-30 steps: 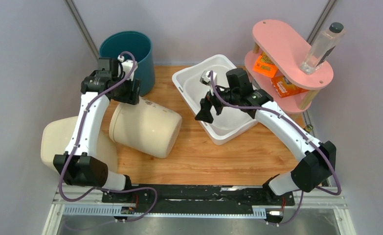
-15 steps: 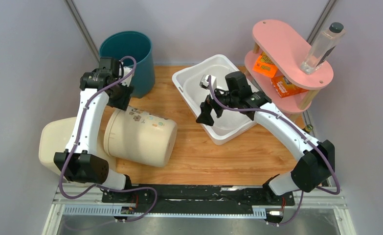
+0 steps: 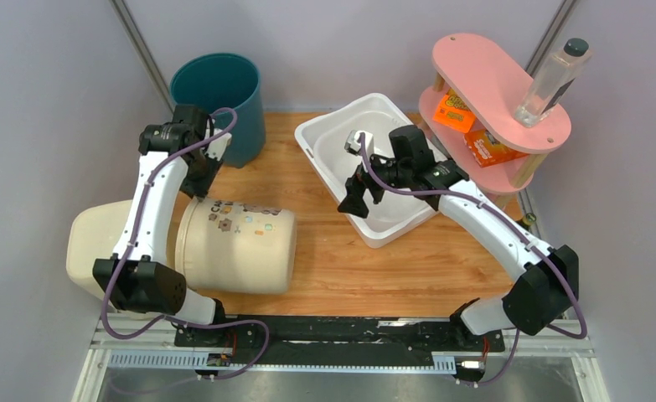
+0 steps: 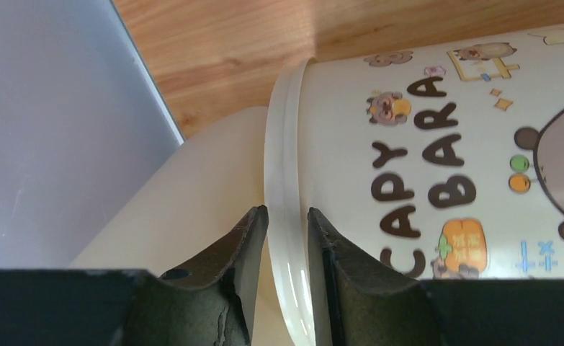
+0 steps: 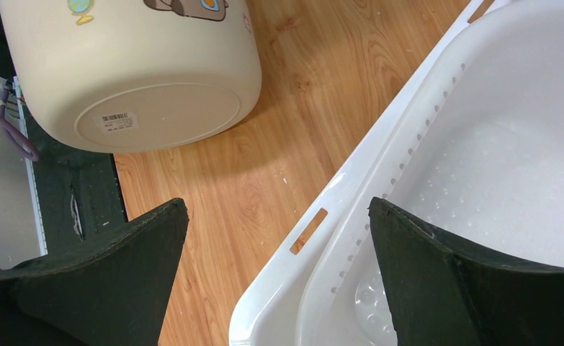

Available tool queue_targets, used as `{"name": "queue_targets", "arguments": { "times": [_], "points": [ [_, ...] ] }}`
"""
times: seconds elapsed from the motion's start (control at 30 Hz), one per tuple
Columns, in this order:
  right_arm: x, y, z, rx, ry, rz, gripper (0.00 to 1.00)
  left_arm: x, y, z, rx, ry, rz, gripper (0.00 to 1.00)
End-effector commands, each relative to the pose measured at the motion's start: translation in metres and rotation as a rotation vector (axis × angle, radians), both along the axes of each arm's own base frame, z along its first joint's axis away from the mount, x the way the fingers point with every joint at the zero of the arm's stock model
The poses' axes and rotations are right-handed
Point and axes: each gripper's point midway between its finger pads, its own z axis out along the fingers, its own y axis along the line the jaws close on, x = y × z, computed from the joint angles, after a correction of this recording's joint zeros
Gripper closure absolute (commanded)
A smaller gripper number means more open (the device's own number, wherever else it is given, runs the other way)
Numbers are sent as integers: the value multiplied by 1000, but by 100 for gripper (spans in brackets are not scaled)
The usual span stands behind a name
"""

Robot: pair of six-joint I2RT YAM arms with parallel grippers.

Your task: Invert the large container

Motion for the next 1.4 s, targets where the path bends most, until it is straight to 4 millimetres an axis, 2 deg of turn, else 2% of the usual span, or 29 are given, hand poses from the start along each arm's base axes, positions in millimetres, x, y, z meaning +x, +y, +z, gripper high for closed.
{"name": "queue_targets", "arguments": {
  "times": [0.0,0.1,0.17,0.23,0.27,0.33,0.47,0.53,0.57,0.67,0.77,0.87,0.93,1.03,1.1,1.13,1.2,1.3,1.37],
  "points": [
    [-3,5,18,43,-79,34,0,-12,4,-6,24,67,-35,64],
    [-10,9,16,43,-73,54,0,-14,9,-5,57,88,-44,69],
    [-18,15,14,35,-81,85,0,-15,11,-3,65,90,-45,68],
    [-26,22,11,19,-108,119,0,-16,13,0,74,86,-32,53],
    [-29,25,10,13,-119,134,0,-16,13,1,78,86,-28,41],
    [-32,28,10,9,-129,147,0,-18,16,5,92,75,-14,29],
    [-31,30,12,12,-134,153,0,-26,13,9,72,80,-26,25],
    [-32,33,17,26,-141,174,0,-27,4,11,20,70,-37,25],
    [-34,36,19,33,-143,190,0,-25,-8,13,-43,58,-56,25],
    [-41,55,26,45,-170,250,0,-16,-30,27,-168,-6,-76,24],
    [-49,87,38,82,-176,311,0,-2,-34,49,-190,-103,-63,23],
    [-54,122,44,102,-194,367,0,9,-26,72,-162,-202,-9,19],
    [-55,142,47,115,-198,393,0,7,-19,77,-142,-226,37,14],
    [-55,169,49,143,-175,432,0,-3,-3,74,-156,-217,127,12],
    [-56,183,45,145,-165,448,0,-13,2,67,-202,-187,182,12],
    [-56,188,42,143,-160,452,0,-18,-2,60,-245,-163,194,12],
    [-51,196,30,126,-131,426,0,-24,3,54,-268,-153,235,12],
    [-33,195,9,74,-93,304,0,-26,3,51,-286,-151,243,12],
    [-18,183,-13,28,-58,215,0,-25,0,49,-304,-142,234,13]
  ]
}}
